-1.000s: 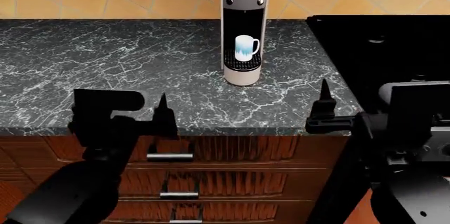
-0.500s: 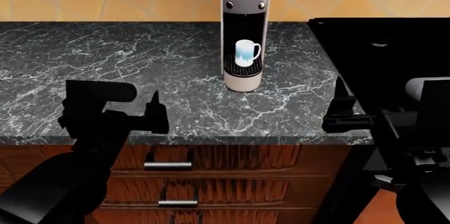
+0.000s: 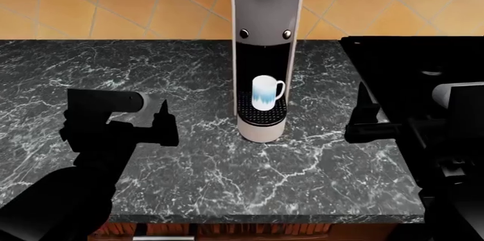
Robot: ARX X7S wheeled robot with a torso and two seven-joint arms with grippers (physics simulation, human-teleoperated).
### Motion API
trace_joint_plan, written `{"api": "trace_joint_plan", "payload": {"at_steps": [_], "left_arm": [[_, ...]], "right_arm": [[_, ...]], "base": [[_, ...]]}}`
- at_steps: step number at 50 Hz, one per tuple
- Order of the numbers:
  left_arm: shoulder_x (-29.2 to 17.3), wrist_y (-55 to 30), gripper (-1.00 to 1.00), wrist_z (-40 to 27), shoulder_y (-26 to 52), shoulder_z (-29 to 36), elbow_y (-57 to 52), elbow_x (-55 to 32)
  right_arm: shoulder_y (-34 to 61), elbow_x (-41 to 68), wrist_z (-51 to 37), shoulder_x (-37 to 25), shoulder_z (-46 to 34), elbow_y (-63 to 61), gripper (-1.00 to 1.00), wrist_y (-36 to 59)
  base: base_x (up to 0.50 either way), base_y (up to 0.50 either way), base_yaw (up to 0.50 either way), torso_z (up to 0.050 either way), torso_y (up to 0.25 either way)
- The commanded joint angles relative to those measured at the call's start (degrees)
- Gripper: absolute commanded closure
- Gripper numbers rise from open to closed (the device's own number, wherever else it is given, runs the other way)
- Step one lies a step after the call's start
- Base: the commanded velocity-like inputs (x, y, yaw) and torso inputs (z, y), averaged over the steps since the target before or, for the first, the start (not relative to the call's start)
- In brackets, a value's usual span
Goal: Press the button on the coffee machine to serve coffee.
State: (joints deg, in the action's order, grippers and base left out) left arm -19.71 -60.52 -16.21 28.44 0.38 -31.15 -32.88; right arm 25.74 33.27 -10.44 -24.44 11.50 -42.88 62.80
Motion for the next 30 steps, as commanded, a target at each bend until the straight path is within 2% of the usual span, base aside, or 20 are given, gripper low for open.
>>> {"api": "trace_joint_plan", "payload": {"at_steps": [1, 11, 30], "left_arm": [[-0.1, 0.7, -1.0, 0.0, -0.6, -0.1, 0.3, -0.1], [-0.3, 0.7, -1.0, -0.3, -1.1, -0.4, 0.0, -0.4], [-0.4, 1.6, -1.0, -0.5, -1.7, -0.2, 0.5, -0.5]], "right_arm": [[-0.3, 0.2, -0.1, -0.1, -0.1, 0.1, -1.0, -0.2], [-0.8, 0.6, -0.4, -0.2, 0.5, -0.1, -1.0, -0.2], [-0.8, 0.9, -0.3, -0.1, -0.1, 1.1, -1.0, -1.2]], "base": [[0.32, -0.03, 0.0, 0.0, 0.0], [0.23, -0.03, 0.0, 0.0, 0.002], [0.07, -0.01, 0.0, 0.0, 0.0]]}}
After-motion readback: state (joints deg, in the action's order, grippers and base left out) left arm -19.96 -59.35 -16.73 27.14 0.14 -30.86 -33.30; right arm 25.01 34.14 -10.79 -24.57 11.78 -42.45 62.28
